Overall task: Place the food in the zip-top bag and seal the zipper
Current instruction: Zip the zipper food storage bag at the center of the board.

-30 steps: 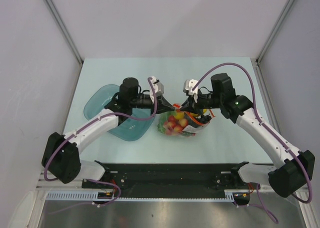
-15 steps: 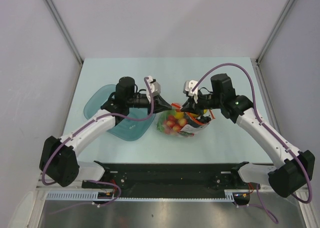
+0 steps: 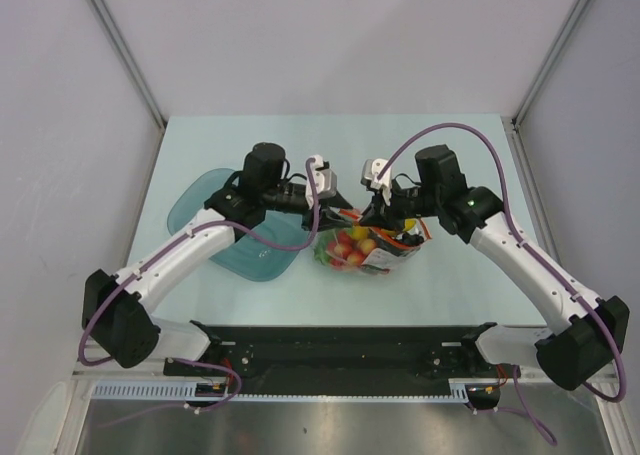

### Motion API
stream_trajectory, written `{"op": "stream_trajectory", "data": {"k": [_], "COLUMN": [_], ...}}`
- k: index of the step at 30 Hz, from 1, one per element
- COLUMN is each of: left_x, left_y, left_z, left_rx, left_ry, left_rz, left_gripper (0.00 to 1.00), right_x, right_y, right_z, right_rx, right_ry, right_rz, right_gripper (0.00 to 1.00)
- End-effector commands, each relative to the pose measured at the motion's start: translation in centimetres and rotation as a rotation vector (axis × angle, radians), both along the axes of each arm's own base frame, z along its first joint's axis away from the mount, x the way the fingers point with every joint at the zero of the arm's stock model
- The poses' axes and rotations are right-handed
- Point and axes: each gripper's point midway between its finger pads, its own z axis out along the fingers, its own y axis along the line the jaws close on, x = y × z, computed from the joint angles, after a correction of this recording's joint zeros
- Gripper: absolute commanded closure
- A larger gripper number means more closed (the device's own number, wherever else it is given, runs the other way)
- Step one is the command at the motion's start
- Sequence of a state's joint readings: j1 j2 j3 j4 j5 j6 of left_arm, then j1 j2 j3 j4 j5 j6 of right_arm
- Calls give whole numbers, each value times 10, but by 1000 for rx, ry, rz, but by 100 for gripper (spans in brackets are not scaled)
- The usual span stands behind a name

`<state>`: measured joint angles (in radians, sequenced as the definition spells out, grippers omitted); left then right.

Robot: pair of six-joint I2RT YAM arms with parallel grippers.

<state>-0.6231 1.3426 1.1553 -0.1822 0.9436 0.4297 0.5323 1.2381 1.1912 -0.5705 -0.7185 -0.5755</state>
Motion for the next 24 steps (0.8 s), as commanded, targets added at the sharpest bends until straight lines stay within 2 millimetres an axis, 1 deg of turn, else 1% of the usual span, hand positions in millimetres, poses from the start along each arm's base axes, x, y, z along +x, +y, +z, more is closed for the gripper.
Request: {"op": "stream_trajectory", "data": {"k": [1, 2, 3, 5, 6, 7, 8, 9, 10, 11, 12, 16, 17, 18, 20, 21, 24], "left_x": [3, 5, 7, 13, 18, 18, 24, 30, 30, 33, 37, 44, 45, 49, 53, 58, 65], "left_y": [0, 1, 1, 3, 10, 12, 14, 22, 26, 30, 36, 48, 51, 55, 59, 64, 72], "left_z": [0, -1, -1, 4, 6, 12, 20, 18, 22, 23, 20, 15, 17, 13, 12, 10, 7], "left_rx": [38, 46, 49, 31, 12, -15, -48, -53, -63, -67, -66, -70, -77, -75, -78, -76, -76], "left_ry": [-62, -59, -53, -43, 9, 26, 10, 38, 26, 16, 30, 59, 55, 65, 68, 69, 83], "left_rz": [-12, -3, 6, 27, 54, 53, 68, 104, 112, 123, 147, 186, 196, 221, 236, 258, 288], "left_gripper": [73, 82, 99, 100, 100, 100, 100, 100, 100, 100, 100, 100, 100, 100, 100, 100, 100], "right_x": [5, 5, 5, 5, 5, 4, 3, 5, 3, 4, 5, 6, 6, 7, 6, 7, 6], "right_y": [7, 7, 6, 5, 3, 1, -1, -5, -9, -12, -17, -34, -38, -42, -53, -57, -77], "right_z": [32, 32, 31, 27, 24, 18, 14, 10, 3, 1, 0, -7, -8, -9, -14, -15, -21], "right_rx": [49, 47, 43, 27, 18, -7, -22, -35, -57, -66, -70, -103, -108, -116, -135, -144, -172], "right_ry": [-66, -68, -66, -67, -66, -59, -52, -46, -25, -22, -15, 0, -1, -6, 7, 2, 17], "right_rz": [5, 5, 7, 6, 4, 6, 5, -4, -7, -13, -26, -56, -62, -67, -88, -89, -126], "right_gripper": [100, 100, 100, 100, 100, 100, 100, 100, 100, 100, 100, 100, 100, 100, 100, 100, 100]}}
